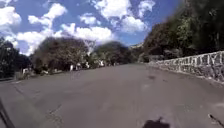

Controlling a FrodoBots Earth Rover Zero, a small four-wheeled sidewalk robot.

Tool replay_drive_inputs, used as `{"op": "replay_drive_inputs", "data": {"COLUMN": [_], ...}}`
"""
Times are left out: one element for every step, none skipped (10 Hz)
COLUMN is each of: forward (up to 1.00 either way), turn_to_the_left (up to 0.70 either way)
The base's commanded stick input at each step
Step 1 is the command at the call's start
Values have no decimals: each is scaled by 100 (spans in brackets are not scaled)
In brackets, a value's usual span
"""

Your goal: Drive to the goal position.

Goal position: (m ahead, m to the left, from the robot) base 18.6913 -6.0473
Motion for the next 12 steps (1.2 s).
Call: {"op": "replay_drive_inputs", "data": {"forward": [50,50,50,50,50,50,50,50,50,50,50,50], "turn_to_the_left": [-50,0,0,0,0,0,0,0,0,0,0,0]}}
